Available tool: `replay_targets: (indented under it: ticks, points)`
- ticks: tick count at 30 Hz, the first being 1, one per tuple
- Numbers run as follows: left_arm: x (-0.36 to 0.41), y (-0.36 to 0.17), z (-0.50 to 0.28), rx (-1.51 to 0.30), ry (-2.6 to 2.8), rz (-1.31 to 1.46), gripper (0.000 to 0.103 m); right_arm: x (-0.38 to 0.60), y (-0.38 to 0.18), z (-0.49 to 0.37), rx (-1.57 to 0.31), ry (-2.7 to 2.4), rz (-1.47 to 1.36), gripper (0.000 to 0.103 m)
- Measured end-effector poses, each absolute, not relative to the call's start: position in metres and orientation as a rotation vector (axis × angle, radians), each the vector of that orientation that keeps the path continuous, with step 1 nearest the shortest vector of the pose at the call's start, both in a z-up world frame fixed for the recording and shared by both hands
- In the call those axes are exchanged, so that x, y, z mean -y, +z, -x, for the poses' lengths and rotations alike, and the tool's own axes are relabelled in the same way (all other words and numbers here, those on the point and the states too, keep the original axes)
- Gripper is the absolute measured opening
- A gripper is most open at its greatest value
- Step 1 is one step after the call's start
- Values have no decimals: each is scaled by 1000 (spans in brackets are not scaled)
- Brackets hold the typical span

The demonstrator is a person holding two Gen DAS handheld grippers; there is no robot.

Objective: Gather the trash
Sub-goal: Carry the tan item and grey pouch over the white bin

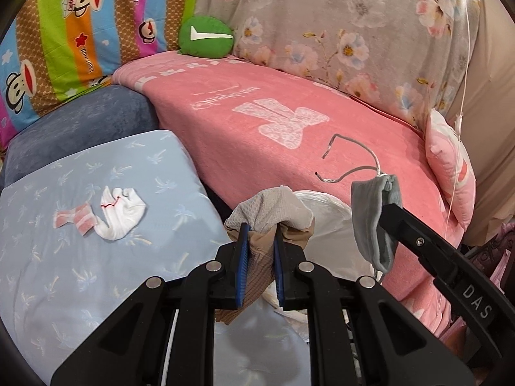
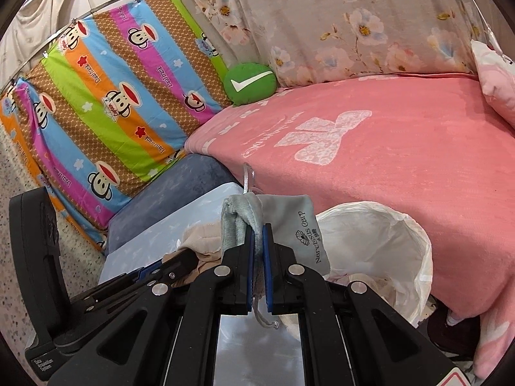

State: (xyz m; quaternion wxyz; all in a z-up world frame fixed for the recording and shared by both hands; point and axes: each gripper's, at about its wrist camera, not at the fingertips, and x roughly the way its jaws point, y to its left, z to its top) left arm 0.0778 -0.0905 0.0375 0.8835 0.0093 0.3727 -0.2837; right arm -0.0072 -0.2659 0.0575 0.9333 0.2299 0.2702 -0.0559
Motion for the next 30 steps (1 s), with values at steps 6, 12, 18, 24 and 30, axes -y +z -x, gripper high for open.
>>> replay_targets:
  ticks: [6, 12, 18, 24, 30]
  points:
    - [111, 35, -73, -792, -626, -42, 15, 284, 55, 16, -549, -150, -484, 5]
    - [129, 30, -70, -810, -656, -66, 15, 297, 51, 20, -549, -174, -498, 5]
    - [141, 24, -68, -825, -672, -86, 16, 307, 45, 20, -554, -192, -511, 5]
    - [148, 20, -69, -839, -680, -94, 16, 310, 42, 19, -557, -202, -517, 5]
    - [153, 19, -69, -846, -687, -99, 17, 312, 41, 19, -559, -211, -516, 5]
